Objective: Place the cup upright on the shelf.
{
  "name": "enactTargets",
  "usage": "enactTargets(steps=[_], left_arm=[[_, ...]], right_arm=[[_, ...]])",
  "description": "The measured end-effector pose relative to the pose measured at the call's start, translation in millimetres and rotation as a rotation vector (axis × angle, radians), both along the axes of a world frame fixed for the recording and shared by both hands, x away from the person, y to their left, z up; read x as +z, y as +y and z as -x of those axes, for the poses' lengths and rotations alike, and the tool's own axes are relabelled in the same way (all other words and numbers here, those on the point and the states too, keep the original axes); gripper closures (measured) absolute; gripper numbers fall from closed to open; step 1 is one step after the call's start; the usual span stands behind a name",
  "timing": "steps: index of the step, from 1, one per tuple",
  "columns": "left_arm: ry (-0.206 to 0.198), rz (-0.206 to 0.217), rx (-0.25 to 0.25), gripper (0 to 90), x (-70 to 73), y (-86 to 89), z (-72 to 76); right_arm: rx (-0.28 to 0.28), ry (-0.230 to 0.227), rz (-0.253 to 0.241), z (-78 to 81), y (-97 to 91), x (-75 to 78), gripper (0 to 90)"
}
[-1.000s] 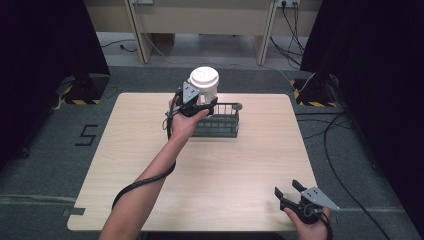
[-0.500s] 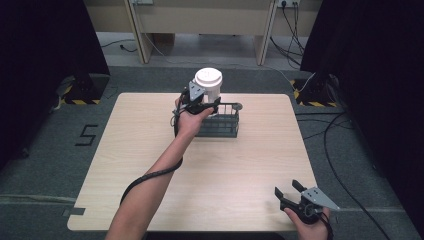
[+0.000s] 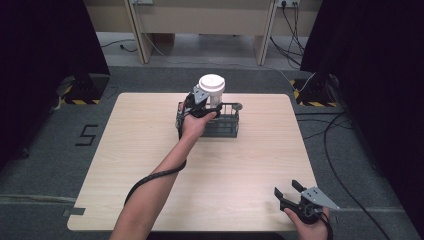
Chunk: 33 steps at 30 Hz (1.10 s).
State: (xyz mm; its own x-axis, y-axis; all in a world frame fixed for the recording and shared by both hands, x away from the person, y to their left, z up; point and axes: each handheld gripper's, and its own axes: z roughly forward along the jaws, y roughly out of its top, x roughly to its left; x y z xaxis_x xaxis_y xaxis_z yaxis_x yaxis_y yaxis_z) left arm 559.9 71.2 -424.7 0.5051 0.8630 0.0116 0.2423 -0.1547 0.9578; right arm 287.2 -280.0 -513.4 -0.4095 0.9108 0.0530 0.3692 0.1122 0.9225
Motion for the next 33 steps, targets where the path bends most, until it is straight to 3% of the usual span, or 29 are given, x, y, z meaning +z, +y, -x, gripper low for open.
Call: enactTargets(steps=[15,33], left_arm=[[0.041,-0.019,0.011,17.4,-16.0,-4.1,-2.4],[0.072,-0.017,0.017,16.9,-21.1,-1.1,-1.9]], right_arm=[[0.001,0.000,-0.006,0.2,-0.3,0.1,26.0],[0.003,-0.001,0.000,0.4,0.2,0.1,25.8]])
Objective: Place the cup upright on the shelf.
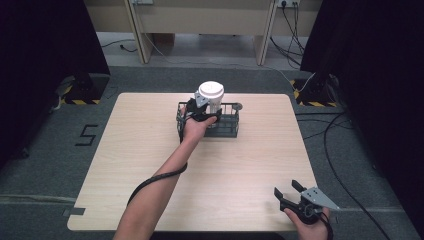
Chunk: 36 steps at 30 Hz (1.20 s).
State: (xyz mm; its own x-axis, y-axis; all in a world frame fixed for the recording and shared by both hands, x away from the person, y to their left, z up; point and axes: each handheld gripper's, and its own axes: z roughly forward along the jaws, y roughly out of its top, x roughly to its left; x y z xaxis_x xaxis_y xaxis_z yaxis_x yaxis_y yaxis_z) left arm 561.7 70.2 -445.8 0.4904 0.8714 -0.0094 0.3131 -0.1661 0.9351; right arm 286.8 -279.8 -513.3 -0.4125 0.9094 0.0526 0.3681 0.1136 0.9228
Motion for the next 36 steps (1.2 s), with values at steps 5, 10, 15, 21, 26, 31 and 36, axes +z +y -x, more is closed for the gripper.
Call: enactTargets(steps=[5,10,15,21,26,31,36], left_arm=[[0.010,-0.010,-0.007,15.9,-0.5,2.2,0.7],[0.007,-0.009,0.000,14.6,0.8,2.3,2.9],[0.003,-0.019,0.004,14.5,4.0,2.3,6.6],[-0.013,-0.022,0.008,14.5,9.9,5.7,15.6],[-0.022,-0.027,0.007,14.6,12.3,11.8,23.8],[-0.029,-0.019,0.008,14.5,14.9,16.9,32.7],[-0.028,-0.009,0.005,14.6,15.0,23.4,41.5]], right_arm=[[0.001,0.000,0.000,0.0,-0.1,0.0,25.8],[0.001,0.000,0.002,-0.1,0.1,0.0,25.7],[0.002,0.003,0.002,0.3,0.4,0.1,25.6],[0.004,0.009,0.003,0.0,0.4,0.1,25.6],[0.004,0.010,0.005,-0.3,0.6,0.1,25.6],[0.002,0.010,0.009,0.0,1.0,0.2,25.7],[0.002,0.010,0.010,0.0,1.0,0.2,25.7]])
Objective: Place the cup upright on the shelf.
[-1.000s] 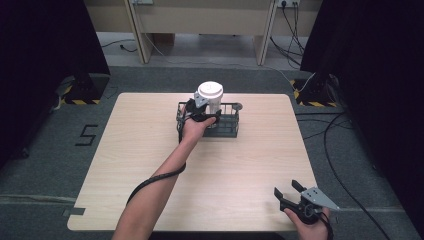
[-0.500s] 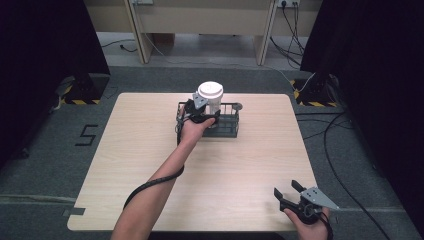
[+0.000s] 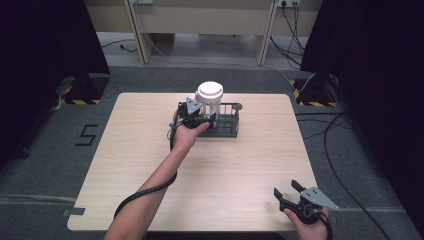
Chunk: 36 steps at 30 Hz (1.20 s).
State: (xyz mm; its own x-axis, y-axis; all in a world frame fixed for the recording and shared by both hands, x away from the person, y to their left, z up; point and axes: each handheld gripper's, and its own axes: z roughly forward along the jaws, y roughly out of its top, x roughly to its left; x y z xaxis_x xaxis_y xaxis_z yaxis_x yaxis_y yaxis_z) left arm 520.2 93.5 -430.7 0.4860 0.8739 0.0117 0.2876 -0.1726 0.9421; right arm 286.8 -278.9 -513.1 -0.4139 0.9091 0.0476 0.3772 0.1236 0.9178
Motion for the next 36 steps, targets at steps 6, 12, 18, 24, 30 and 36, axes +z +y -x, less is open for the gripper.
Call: enactTargets(steps=[6,12,18,24,30,36], left_arm=[[-0.010,0.003,-0.017,14.8,-0.1,7.7,12.4],[-0.007,0.018,-0.037,14.9,-1.2,13.9,23.6],[-0.002,0.033,-0.046,14.9,-0.7,20.9,34.1],[-0.003,0.032,-0.052,15.0,-1.4,30.4,46.3],[-0.022,0.035,-0.061,15.1,-0.5,41.9,61.3],[-0.027,0.043,-0.067,15.1,-2.0,53.2,75.1]], right_arm=[[-0.001,-0.001,0.001,-0.2,0.2,-0.1,25.7],[0.000,-0.001,0.005,-0.2,0.3,-0.1,25.7],[-0.004,0.000,0.005,-0.3,0.4,-0.1,25.7],[-0.004,-0.002,0.008,-0.2,0.5,0.0,25.8],[-0.007,-0.002,0.005,-0.1,0.5,-0.1,25.9],[-0.008,-0.011,0.009,0.2,0.4,-0.1,26.0]])
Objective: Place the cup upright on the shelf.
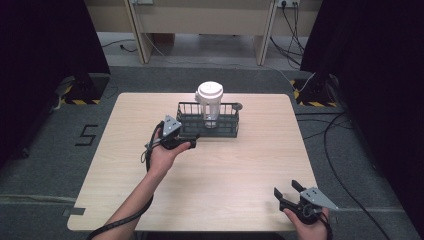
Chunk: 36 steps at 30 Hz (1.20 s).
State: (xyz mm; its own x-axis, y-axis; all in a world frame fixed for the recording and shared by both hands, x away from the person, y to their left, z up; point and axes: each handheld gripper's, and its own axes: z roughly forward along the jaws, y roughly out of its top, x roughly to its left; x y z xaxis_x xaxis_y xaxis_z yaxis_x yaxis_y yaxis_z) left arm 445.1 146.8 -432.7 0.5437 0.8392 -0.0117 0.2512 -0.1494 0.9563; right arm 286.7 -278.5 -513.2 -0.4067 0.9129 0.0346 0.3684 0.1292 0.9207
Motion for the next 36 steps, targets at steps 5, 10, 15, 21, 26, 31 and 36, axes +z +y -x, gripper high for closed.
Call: enactTargets(steps=[5,10,15,21,26,31,36], left_arm=[[-0.003,0.001,0.001,15.1,-2.9,10.5,11.2],[0.009,0.017,0.000,15.1,-8.5,25.0,25.3],[0.009,0.023,0.021,15.0,-11.4,41.3,37.0],[0.008,0.030,0.042,15.1,-17.8,55.5,51.7],[0.006,0.017,0.056,15.0,-26.2,63.3,62.4],[0.016,0.007,0.060,14.9,-33.8,73.0,72.3],[0.026,0.004,0.070,14.9,-39.6,83.5,80.9]], right_arm=[[-0.002,0.007,-0.008,0.1,0.0,0.1,26.0],[-0.003,0.006,-0.008,0.2,-0.2,0.1,26.1],[-0.006,0.003,-0.010,0.5,-0.4,0.1,26.1],[-0.008,0.001,-0.010,0.5,-0.6,0.0,26.1],[-0.008,-0.001,-0.009,0.7,-0.6,0.0,26.1],[-0.010,-0.001,-0.010,0.7,-1.0,0.0,26.2],[-0.011,-0.001,-0.008,0.6,-0.7,0.0,26.2]])
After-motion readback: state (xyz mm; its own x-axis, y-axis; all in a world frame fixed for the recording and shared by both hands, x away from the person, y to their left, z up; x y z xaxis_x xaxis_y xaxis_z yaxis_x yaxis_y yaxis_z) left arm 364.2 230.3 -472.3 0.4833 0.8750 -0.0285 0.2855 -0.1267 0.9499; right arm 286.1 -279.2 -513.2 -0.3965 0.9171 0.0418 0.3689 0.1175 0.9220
